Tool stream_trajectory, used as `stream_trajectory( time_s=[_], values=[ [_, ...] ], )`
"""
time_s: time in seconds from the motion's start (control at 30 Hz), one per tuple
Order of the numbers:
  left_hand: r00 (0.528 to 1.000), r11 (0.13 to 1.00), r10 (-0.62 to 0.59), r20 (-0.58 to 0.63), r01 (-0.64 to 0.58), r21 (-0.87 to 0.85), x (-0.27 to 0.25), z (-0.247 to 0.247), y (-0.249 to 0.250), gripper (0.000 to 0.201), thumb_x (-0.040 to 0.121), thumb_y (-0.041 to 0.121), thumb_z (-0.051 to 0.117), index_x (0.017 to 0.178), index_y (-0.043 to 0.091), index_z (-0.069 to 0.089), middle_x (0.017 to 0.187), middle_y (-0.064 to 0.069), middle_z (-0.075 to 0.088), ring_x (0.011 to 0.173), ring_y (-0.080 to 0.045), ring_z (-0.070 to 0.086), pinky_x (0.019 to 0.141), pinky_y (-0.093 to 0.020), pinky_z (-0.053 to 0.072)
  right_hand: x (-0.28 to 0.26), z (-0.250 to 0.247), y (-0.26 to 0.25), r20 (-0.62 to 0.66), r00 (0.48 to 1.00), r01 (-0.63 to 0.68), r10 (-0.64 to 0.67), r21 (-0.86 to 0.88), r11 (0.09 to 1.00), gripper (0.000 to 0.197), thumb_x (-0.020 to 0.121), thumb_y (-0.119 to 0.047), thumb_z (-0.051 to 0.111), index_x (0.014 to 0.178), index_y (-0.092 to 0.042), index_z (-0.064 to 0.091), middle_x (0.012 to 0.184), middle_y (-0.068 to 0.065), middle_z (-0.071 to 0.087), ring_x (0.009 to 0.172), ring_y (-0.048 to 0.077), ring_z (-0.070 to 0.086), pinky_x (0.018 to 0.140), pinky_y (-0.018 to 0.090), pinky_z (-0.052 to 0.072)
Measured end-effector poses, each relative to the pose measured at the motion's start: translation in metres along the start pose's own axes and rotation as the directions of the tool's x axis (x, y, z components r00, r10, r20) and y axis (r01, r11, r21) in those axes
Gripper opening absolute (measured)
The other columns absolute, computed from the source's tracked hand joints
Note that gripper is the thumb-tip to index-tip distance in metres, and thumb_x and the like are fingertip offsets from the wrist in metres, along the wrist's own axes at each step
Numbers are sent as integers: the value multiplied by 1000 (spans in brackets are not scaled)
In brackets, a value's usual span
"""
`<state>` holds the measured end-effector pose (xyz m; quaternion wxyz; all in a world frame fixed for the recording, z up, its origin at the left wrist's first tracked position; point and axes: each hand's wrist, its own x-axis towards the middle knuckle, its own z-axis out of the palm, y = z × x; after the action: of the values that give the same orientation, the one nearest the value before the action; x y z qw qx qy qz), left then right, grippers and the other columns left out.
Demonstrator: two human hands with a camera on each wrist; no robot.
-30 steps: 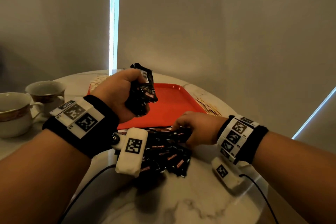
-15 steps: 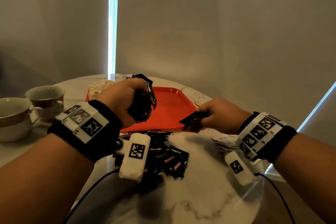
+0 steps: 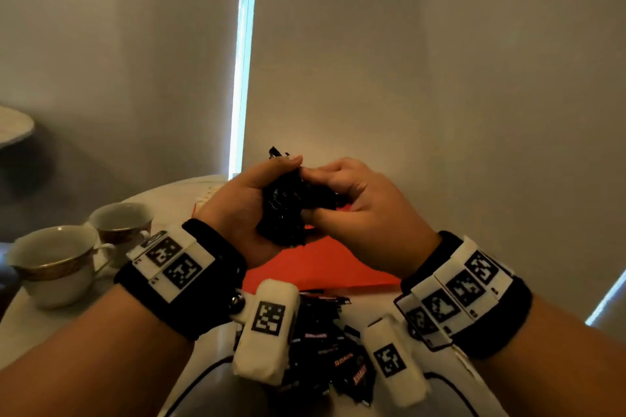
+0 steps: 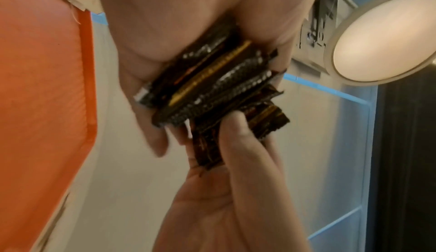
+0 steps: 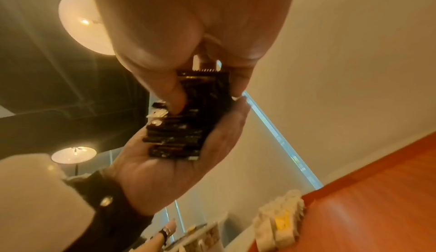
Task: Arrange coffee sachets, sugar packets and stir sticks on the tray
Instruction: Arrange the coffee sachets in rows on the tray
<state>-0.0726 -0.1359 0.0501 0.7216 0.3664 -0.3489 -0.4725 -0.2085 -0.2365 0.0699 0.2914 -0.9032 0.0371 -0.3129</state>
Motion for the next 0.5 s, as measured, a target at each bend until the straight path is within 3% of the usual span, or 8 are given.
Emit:
stream_trajectory(
  time_s=[0.07,0.1,0.2,0.27,0.33,0.4,0.43,0.5],
  values=[
    [999,999,35,6,-35,-17,5,-8,11,51,98,32,42,64,20,78,73,-3,72,65,-17,69,56,-28,54,15,-2,-1,75,996,44,-45,10,999,49,76,-31,75,124,-34,65,111,-9,60,104,-8,55,88,6,39],
    [999,999,51,-5,-52,-14,7,-12,17,49,97,31,42,65,19,78,73,-4,72,63,-17,68,54,-28,51,22,-4,-1,97,993,65,-68,27,997,51,77,-29,79,125,-33,64,113,-10,62,104,-8,56,87,4,38],
    [996,995,78,-52,-81,-53,15,-25,32,31,90,30,50,81,14,74,79,-8,67,65,-20,62,63,-32,44,54,-6,9,102,993,38,-63,226,973,47,70,-15,89,109,-27,65,107,-8,69,93,8,66,76,12,46],
    [994,993,54,-94,-64,-102,23,-34,37,21,87,29,55,91,12,65,84,-10,61,66,-21,59,62,-32,45,78,-1,21,95,994,26,-51,248,968,44,58,-32,92,94,-31,65,103,-8,69,85,31,61,70,26,48],
    [994,990,35,-104,-48,-134,33,-44,34,24,87,30,56,95,8,64,85,-12,62,68,-22,60,61,-31,48,96,10,38,118,991,25,-56,252,967,44,52,-43,88,87,-33,63,118,-9,63,98,28,63,82,31,53],
    [994,988,37,-106,-53,-144,41,-55,29,31,87,33,56,101,6,63,85,-13,63,70,-23,62,61,-31,50,106,27,55,183,981,-10,-64,375,927,47,53,-35,90,85,-28,57,125,-1,60,110,22,63,92,47,55],
    [994,988,43,-104,-58,-145,42,-59,26,35,87,35,56,105,5,61,86,-13,64,72,-23,62,62,-30,50,108,36,62,218,973,-30,-82,466,884,50,55,-26,91,87,-24,53,118,9,62,106,24,64,88,54,56],
    [990,988,47,-132,-65,-143,46,-72,20,41,88,38,56,112,5,60,91,-15,66,79,-24,65,69,-31,53,112,51,77,235,967,-57,-95,566,822,54,58,-13,91,90,-18,48,99,13,63,91,26,66,76,48,58]
  ],
)
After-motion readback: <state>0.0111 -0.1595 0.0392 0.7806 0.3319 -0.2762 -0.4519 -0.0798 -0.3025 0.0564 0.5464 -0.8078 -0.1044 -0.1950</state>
